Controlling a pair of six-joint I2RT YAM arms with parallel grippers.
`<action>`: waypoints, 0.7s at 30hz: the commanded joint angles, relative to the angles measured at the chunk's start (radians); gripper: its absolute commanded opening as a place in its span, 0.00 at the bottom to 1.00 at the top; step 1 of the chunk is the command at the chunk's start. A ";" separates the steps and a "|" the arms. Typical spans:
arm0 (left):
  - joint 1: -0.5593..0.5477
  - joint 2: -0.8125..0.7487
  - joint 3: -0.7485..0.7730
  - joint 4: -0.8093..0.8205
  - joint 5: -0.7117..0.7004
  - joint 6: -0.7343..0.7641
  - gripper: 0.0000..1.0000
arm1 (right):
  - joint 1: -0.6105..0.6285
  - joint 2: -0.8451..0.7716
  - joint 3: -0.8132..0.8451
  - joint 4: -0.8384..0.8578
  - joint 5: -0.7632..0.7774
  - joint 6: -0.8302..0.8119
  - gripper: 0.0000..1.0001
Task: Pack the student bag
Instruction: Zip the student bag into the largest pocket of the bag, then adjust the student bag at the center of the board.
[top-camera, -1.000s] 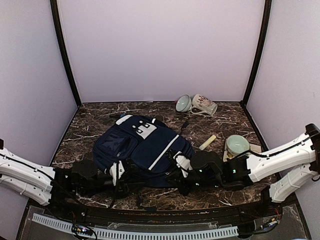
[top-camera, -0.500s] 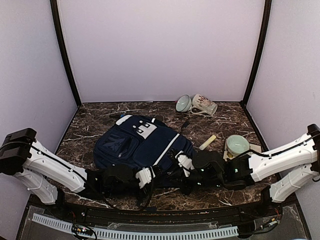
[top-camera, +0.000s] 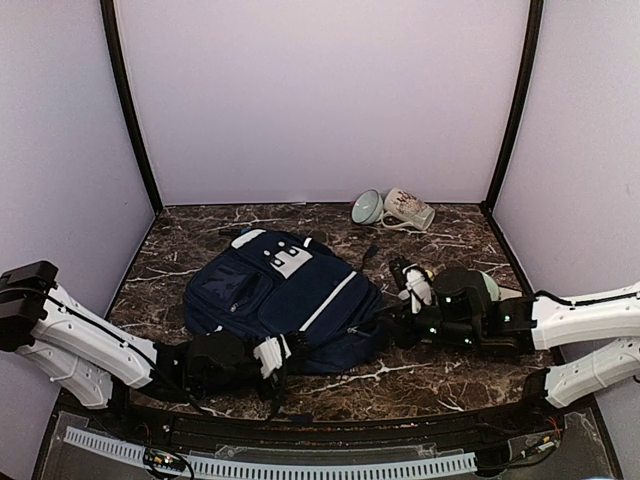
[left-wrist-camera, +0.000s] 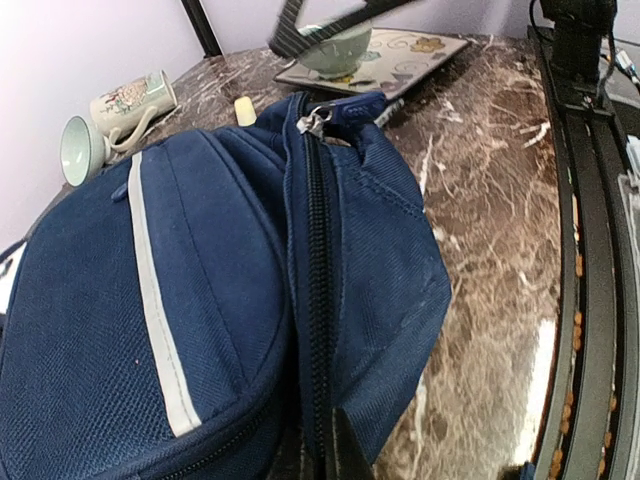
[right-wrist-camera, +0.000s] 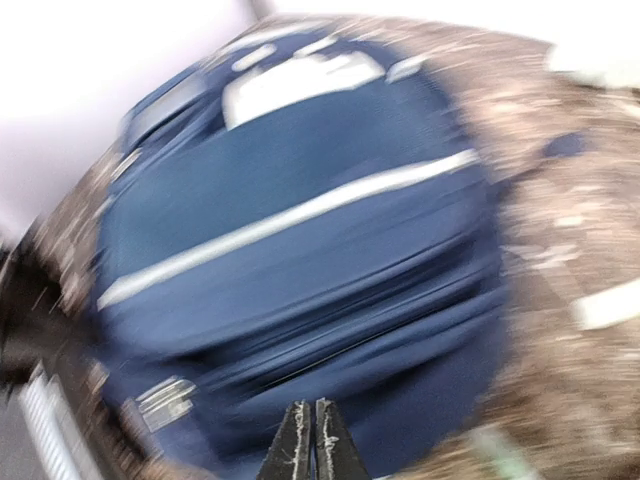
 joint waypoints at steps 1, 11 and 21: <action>-0.005 -0.103 -0.075 -0.062 -0.045 -0.052 0.00 | -0.127 -0.037 -0.038 0.059 0.016 0.020 0.00; -0.006 -0.190 -0.146 -0.084 -0.087 -0.093 0.00 | -0.191 0.070 -0.040 0.176 -0.152 0.003 0.00; -0.006 -0.217 -0.161 -0.111 -0.332 -0.128 0.00 | -0.115 0.097 -0.081 0.249 -0.221 0.041 0.00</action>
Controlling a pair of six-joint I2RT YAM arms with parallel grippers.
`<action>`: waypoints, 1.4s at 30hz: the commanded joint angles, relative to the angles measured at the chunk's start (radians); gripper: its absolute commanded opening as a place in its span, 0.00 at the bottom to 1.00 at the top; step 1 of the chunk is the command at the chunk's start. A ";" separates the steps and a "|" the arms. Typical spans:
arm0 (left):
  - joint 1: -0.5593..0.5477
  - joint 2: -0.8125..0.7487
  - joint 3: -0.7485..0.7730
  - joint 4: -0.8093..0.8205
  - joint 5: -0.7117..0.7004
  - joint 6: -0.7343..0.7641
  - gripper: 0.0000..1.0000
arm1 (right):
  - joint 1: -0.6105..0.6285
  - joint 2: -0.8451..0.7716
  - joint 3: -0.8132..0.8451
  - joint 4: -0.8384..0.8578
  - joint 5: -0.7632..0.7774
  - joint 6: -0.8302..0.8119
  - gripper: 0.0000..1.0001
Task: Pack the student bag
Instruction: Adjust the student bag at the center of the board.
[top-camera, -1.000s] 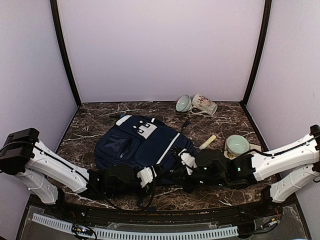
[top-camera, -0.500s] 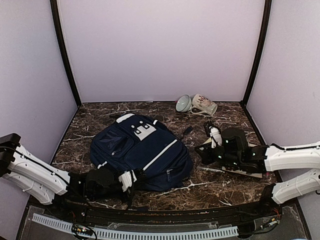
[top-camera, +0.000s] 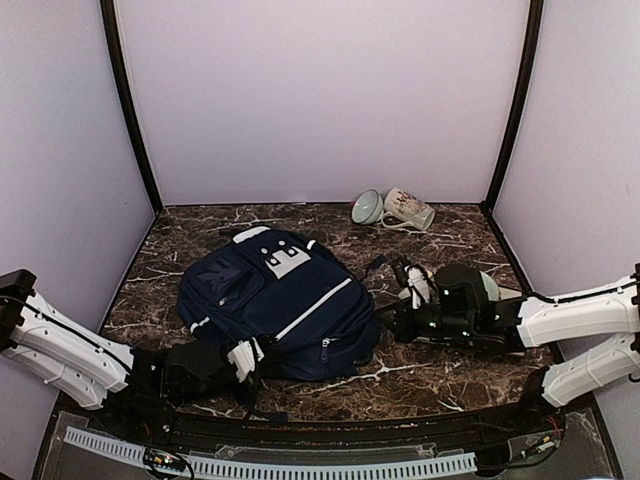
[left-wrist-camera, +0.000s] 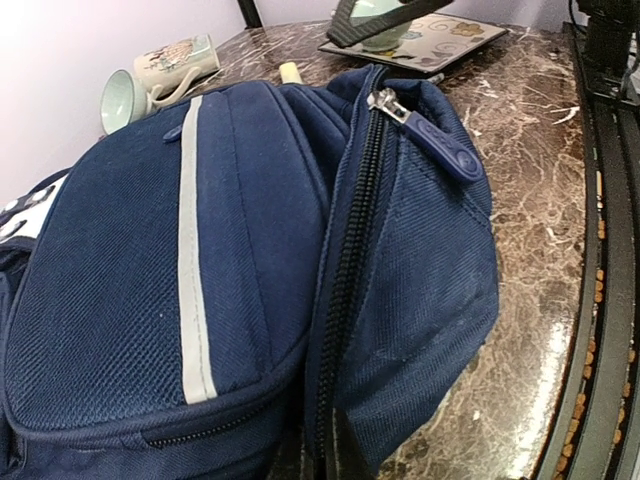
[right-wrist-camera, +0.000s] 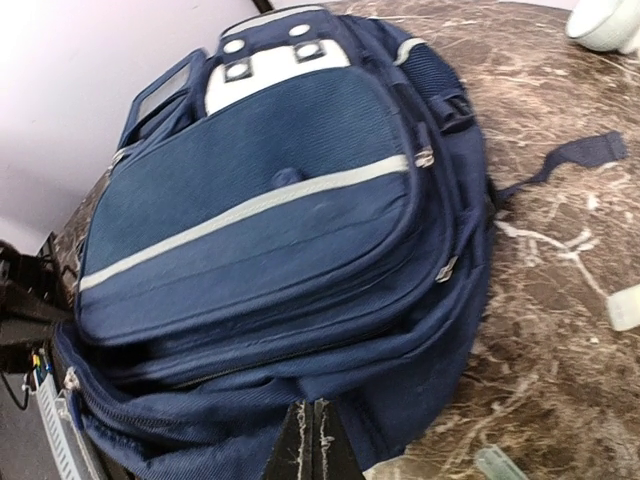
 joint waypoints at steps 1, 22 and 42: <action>0.013 -0.047 -0.025 -0.025 -0.278 -0.058 0.00 | 0.073 0.036 -0.008 0.084 -0.028 0.021 0.00; 0.012 -0.315 -0.098 -0.050 -0.083 -0.071 0.43 | 0.277 0.224 0.191 0.011 0.024 -0.023 0.00; 0.012 0.062 0.008 0.077 -0.041 -0.019 0.16 | 0.331 -0.063 0.120 -0.210 0.117 -0.025 0.68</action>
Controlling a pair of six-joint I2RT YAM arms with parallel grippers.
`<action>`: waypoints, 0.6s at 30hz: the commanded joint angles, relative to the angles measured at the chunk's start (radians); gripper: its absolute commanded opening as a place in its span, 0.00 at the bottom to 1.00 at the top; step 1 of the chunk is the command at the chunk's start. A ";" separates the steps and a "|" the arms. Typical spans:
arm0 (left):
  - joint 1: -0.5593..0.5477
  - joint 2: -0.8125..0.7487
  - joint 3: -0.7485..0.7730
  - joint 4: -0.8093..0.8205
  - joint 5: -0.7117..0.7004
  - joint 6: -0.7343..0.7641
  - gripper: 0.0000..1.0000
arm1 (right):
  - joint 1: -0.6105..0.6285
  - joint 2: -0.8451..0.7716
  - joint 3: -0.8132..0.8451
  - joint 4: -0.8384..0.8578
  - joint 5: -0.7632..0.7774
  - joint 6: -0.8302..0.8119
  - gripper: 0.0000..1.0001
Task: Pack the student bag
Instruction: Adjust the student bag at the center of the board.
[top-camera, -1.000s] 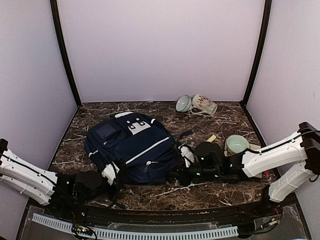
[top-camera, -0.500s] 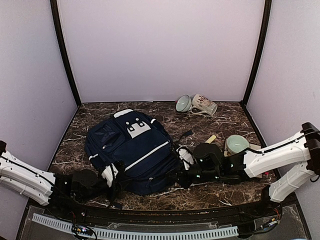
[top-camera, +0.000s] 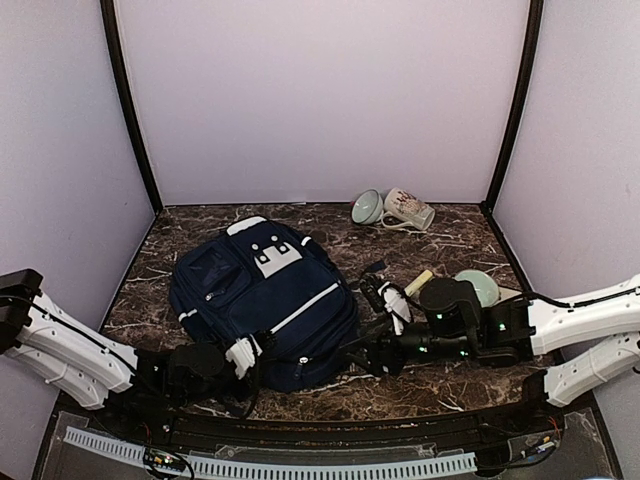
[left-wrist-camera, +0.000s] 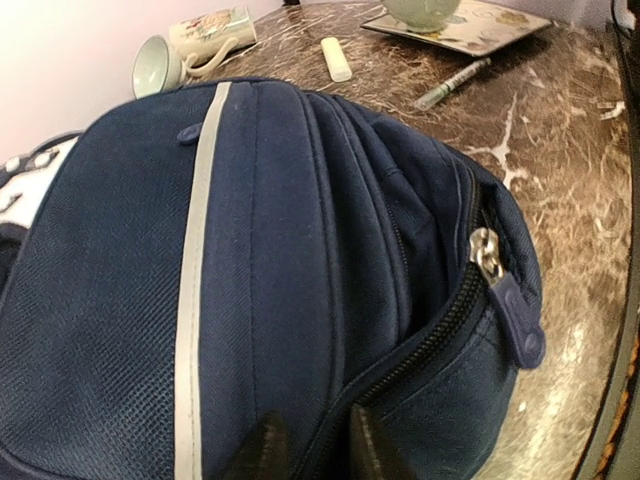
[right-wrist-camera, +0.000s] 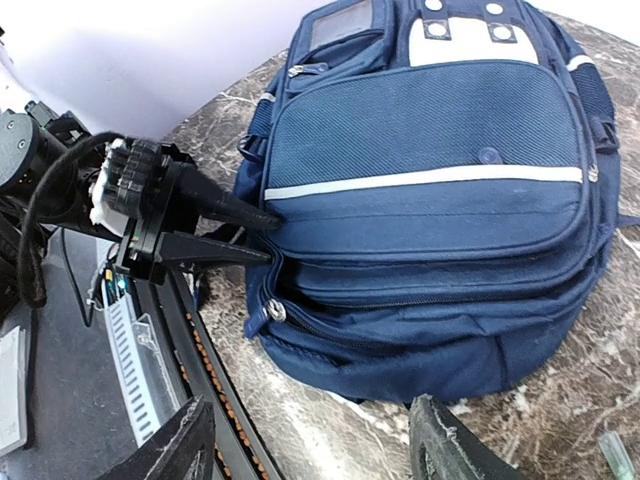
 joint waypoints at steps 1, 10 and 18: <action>0.003 0.045 0.040 0.070 0.043 0.031 0.10 | 0.010 -0.030 -0.022 -0.036 0.056 0.004 0.68; 0.010 0.183 0.184 0.112 0.097 0.076 0.00 | 0.010 -0.041 -0.025 -0.069 0.108 0.014 0.68; 0.014 0.235 0.275 0.073 0.141 0.062 0.02 | 0.010 -0.019 -0.030 -0.060 0.106 0.028 0.68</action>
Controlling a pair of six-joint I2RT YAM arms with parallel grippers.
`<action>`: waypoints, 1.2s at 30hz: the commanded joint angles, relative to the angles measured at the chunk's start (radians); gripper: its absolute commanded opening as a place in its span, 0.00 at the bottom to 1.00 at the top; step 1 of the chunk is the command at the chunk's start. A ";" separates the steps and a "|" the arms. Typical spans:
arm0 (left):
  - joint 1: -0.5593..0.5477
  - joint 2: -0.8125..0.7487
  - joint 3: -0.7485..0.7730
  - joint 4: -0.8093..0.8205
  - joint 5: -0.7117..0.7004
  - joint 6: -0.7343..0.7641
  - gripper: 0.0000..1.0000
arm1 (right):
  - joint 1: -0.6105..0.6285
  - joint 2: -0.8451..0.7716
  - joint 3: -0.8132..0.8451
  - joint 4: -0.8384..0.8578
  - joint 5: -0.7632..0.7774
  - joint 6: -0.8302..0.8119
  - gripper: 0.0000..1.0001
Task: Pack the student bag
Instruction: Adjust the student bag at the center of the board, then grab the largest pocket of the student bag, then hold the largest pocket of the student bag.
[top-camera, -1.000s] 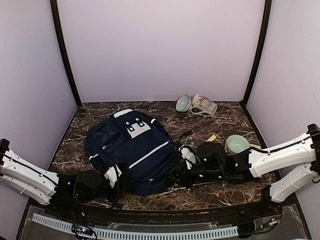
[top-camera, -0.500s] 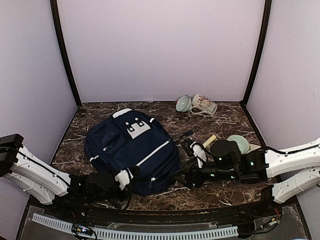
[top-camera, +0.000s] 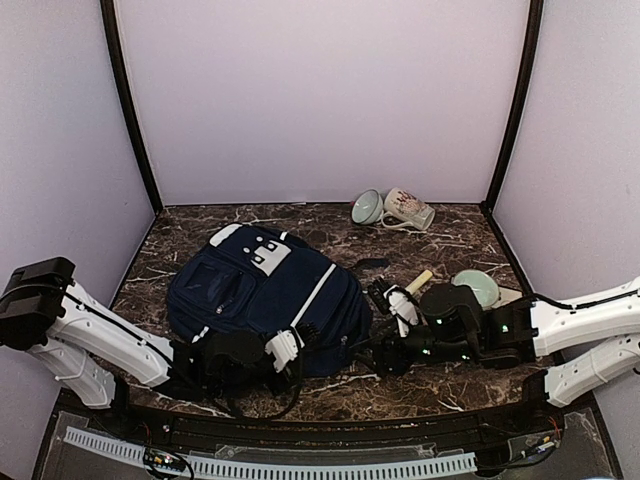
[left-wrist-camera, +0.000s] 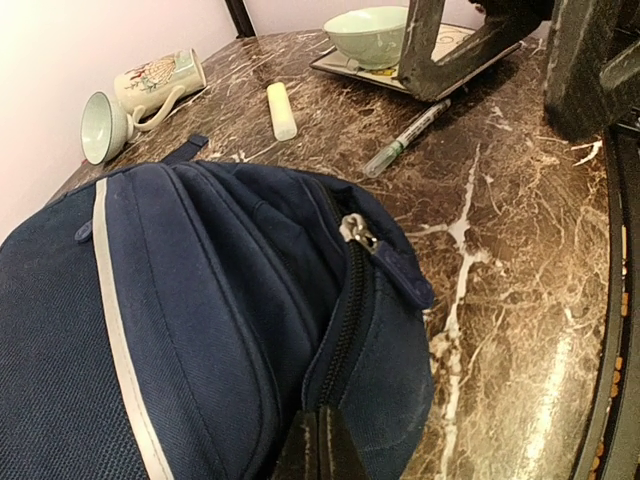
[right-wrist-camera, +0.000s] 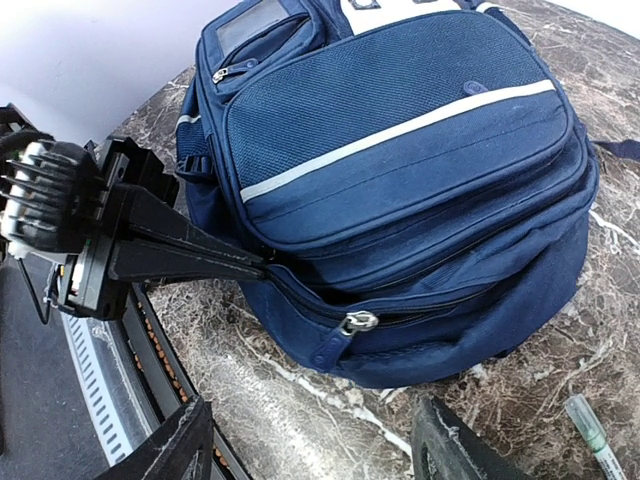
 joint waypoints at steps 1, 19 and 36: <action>0.002 -0.024 0.040 0.009 0.059 -0.009 0.04 | 0.009 0.018 -0.006 0.019 0.003 0.014 0.68; 0.003 -0.024 0.023 0.028 0.080 -0.019 0.12 | 0.008 0.349 0.139 0.054 0.038 0.077 0.60; 0.002 -0.061 -0.006 0.027 0.078 -0.029 0.10 | 0.010 0.334 0.146 0.011 0.138 0.099 0.00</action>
